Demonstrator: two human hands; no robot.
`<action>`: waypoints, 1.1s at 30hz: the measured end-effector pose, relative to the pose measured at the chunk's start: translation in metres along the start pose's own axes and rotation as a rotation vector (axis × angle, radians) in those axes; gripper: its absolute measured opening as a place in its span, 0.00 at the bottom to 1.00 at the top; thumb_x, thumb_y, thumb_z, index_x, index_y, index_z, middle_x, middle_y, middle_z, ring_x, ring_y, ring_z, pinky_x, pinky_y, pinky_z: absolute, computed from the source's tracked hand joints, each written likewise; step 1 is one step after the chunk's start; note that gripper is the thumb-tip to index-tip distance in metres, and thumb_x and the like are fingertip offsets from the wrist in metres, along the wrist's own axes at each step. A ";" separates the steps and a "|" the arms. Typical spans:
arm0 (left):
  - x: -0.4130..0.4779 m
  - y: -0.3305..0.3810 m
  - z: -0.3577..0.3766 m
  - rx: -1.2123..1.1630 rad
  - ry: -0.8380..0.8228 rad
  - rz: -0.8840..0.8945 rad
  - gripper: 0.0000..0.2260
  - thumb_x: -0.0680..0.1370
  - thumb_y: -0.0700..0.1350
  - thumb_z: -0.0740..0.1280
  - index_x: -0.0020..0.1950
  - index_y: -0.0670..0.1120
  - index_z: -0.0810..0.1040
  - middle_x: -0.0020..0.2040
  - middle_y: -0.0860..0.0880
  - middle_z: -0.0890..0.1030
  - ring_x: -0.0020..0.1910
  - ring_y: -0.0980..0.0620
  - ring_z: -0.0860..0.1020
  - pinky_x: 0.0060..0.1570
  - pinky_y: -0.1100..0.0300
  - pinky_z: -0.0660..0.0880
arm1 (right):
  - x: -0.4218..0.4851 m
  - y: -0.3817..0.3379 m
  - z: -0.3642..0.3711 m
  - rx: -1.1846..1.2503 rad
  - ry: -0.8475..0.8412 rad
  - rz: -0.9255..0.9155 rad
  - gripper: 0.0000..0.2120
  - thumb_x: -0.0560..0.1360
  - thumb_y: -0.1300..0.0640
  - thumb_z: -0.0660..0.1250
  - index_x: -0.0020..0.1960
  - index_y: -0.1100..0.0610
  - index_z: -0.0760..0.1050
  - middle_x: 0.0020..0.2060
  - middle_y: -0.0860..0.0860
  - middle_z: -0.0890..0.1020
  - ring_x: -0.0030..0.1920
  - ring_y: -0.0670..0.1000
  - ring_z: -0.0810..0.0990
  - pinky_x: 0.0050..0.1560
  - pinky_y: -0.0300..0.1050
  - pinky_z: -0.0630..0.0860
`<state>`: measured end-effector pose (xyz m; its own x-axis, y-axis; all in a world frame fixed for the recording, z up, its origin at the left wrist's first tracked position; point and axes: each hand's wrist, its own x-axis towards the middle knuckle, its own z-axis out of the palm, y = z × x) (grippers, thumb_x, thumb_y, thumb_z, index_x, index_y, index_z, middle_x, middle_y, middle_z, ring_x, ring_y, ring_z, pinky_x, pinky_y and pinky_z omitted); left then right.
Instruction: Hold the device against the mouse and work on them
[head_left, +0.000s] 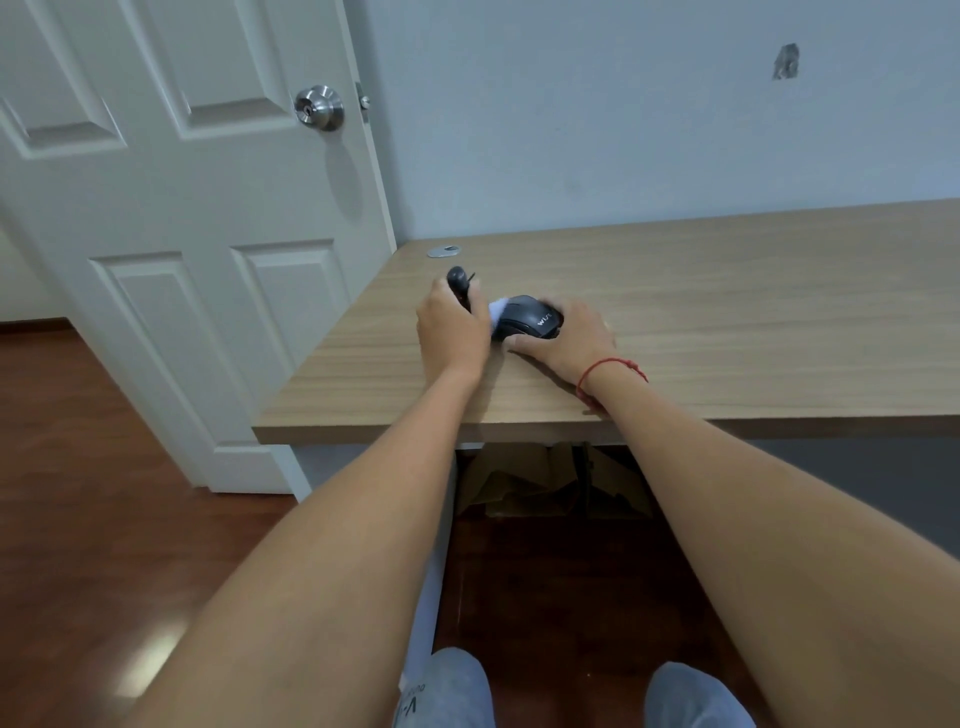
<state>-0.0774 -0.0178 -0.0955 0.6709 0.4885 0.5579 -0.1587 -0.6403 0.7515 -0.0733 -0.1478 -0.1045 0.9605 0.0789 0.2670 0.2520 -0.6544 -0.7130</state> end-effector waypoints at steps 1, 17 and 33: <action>0.001 -0.002 0.000 0.052 0.003 -0.023 0.12 0.79 0.47 0.62 0.48 0.37 0.75 0.46 0.40 0.81 0.46 0.41 0.77 0.41 0.57 0.68 | 0.001 0.001 0.001 -0.002 0.001 0.008 0.30 0.69 0.43 0.74 0.68 0.52 0.73 0.62 0.50 0.80 0.64 0.53 0.76 0.71 0.54 0.67; -0.003 0.008 0.002 -0.189 -0.053 0.207 0.11 0.77 0.47 0.66 0.45 0.38 0.76 0.40 0.43 0.81 0.40 0.49 0.78 0.41 0.63 0.71 | 0.003 -0.001 0.003 -0.015 0.015 -0.031 0.30 0.67 0.45 0.76 0.67 0.49 0.73 0.61 0.49 0.80 0.62 0.53 0.78 0.66 0.54 0.72; 0.007 -0.008 0.007 0.018 -0.024 0.104 0.11 0.79 0.46 0.62 0.48 0.38 0.74 0.46 0.40 0.80 0.46 0.43 0.77 0.39 0.63 0.62 | 0.001 -0.001 0.003 -0.008 0.023 0.062 0.33 0.63 0.40 0.77 0.63 0.54 0.75 0.56 0.51 0.82 0.58 0.54 0.80 0.62 0.54 0.75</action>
<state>-0.0666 -0.0139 -0.1000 0.6684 0.4047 0.6240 -0.2158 -0.6973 0.6835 -0.0720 -0.1444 -0.1053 0.9712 0.0213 0.2375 0.1914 -0.6637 -0.7231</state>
